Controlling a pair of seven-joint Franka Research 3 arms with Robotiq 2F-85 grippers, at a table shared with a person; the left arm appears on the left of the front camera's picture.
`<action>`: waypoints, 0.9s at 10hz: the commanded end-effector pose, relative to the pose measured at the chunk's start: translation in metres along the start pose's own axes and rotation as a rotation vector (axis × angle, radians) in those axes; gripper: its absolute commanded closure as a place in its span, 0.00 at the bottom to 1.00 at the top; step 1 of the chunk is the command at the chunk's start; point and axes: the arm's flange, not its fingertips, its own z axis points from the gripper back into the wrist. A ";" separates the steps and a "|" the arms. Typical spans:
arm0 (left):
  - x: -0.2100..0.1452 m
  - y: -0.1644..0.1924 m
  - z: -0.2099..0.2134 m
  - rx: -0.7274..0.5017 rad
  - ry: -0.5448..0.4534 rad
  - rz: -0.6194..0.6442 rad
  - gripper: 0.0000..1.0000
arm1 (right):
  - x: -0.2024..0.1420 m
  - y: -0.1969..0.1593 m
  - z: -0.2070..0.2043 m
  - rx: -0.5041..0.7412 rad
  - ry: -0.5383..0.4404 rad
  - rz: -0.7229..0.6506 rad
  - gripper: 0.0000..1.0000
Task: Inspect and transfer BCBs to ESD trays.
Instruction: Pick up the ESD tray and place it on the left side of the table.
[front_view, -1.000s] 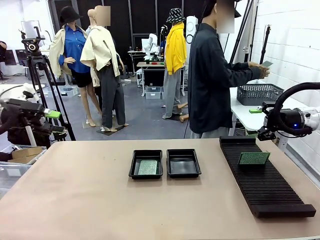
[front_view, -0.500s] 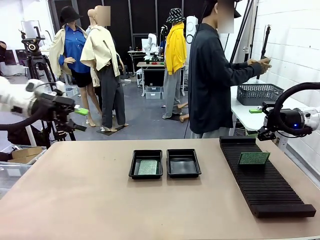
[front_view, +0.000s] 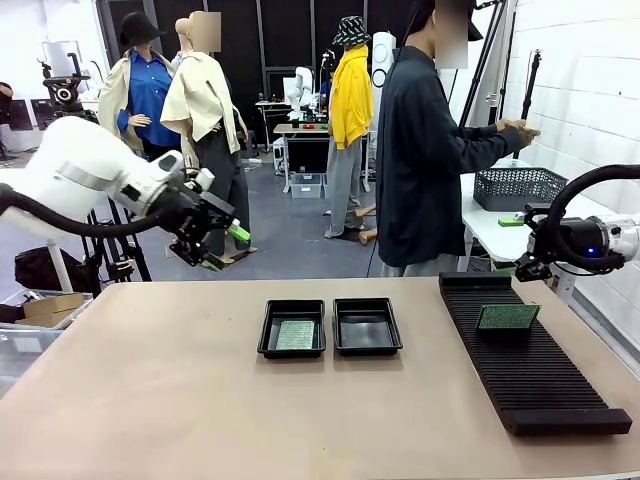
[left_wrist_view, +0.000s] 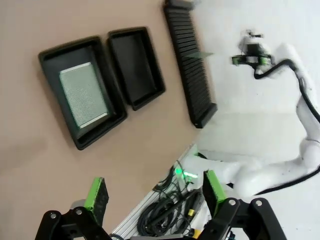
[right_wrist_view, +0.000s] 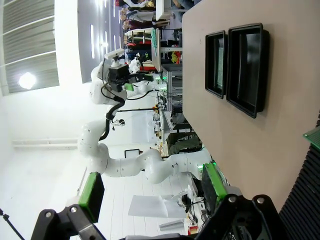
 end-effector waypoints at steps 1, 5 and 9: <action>0.029 -0.001 -0.016 0.099 0.086 0.072 0.00 | -0.003 0.000 -0.001 -0.009 -0.012 -0.006 0.00; 0.046 -0.013 -0.058 0.298 0.090 0.129 0.00 | -0.003 0.000 -0.001 -0.009 -0.012 -0.006 0.00; 0.045 -0.003 -0.102 0.447 0.022 0.120 0.00 | -0.003 0.000 -0.001 -0.009 -0.012 -0.006 0.00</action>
